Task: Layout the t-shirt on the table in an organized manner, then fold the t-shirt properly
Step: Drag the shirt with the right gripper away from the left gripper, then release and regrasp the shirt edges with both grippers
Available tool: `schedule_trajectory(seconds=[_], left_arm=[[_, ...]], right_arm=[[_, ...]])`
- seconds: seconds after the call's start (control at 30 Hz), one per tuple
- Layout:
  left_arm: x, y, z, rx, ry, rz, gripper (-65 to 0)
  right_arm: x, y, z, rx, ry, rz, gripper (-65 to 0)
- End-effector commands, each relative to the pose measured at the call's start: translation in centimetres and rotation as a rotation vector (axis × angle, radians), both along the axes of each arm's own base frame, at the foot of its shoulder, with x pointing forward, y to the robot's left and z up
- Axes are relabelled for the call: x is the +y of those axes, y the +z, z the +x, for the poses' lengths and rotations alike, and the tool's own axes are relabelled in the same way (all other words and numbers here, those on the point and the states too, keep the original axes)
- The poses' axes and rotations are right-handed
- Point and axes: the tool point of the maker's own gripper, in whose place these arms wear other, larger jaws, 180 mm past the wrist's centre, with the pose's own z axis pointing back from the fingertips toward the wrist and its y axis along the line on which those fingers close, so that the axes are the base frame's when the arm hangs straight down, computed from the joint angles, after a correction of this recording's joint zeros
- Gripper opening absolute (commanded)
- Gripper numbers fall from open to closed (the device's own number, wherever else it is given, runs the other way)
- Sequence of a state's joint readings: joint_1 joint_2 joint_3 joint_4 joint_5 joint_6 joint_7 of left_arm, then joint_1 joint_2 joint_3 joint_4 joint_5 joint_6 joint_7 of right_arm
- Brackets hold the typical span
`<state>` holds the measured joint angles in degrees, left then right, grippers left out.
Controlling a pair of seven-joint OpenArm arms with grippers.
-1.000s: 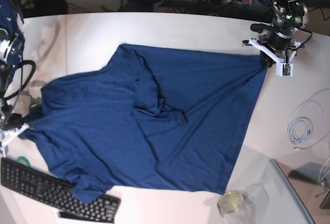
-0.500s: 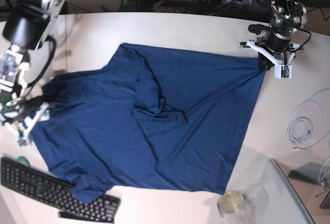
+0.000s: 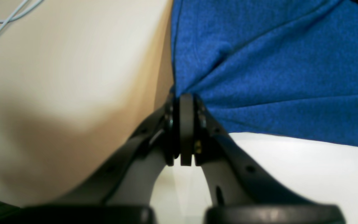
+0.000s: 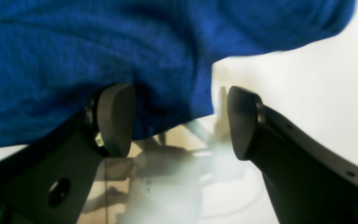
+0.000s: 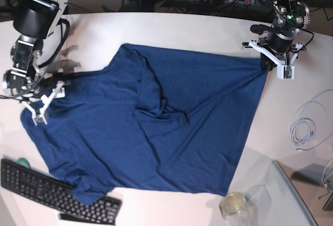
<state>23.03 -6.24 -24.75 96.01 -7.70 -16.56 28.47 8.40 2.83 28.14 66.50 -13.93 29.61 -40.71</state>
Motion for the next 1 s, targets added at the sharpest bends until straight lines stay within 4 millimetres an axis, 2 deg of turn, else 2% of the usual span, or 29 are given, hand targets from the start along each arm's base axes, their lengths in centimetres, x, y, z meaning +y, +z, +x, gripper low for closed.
schedule_trajectory(seconds=[0.0,0.03,0.13,0.17,0.23,0.33,0.5,0.57,0.67,0.73,0.87,0.9,0.97], left_arm=[[0.4,1.2,0.7,-0.044,-0.006,0.017,-65.0],[0.5,1.2,0.7,-0.044,-0.005,0.018,-65.0],[0.5,1.2,0.7,-0.044,-0.004,0.018,-65.0],[0.5,1.2,0.7,-0.044,-0.004,0.018,-65.0],[0.6,1.2,0.6,-0.043,-0.002,0.019,-65.0],[0.5,1.0,0.4,-0.037,0.000,0.015,-65.0],[-0.6,1.2,-0.4,-0.039,-0.004,0.000,-65.0],[-0.9,1.8,-0.4,-0.053,-0.008,0.002,-65.0],[-1.5,1.8,-1.1,-0.050,-0.005,-0.008,-65.0],[-1.6,1.8,-1.2,-0.048,-0.004,-0.011,-65.0],[-1.3,1.7,-1.6,-0.041,0.005,-0.006,-65.0],[-1.2,1.6,-1.9,-0.034,0.006,-0.006,-65.0],[-1.2,1.4,-2.3,-0.024,0.005,-0.004,-65.0]], right_arm=[[-0.7,0.7,0.7,-0.035,-0.005,-0.012,-26.6],[-0.7,0.6,0.3,-0.032,-0.001,-0.015,-33.9],[-1.3,1.3,-0.5,-0.040,-0.002,-0.044,-65.0],[-1.7,1.7,-1.0,-0.038,-0.004,-0.061,-65.0],[-2.9,2.9,-2.0,-0.046,-0.033,-0.098,-60.9],[-4.5,4.0,-3.7,-0.029,-0.071,-0.140,-65.0],[-5.4,2.9,-7.0,0.091,-0.071,-0.115,-64.8],[-5.0,2.4,-8.2,0.118,-0.097,-0.081,-64.8],[-5.3,1.9,-9.5,0.142,-0.141,-0.058,-64.4],[-5.3,1.6,-10.2,0.160,-0.146,-0.055,-57.0],[-5.4,1.4,-10.5,0.165,-0.148,-0.053,-31.8],[-5.4,1.4,-10.4,0.163,-0.148,-0.053,-28.5],[-5.9,1.9,-10.2,0.150,-0.155,-0.068,-27.5]])
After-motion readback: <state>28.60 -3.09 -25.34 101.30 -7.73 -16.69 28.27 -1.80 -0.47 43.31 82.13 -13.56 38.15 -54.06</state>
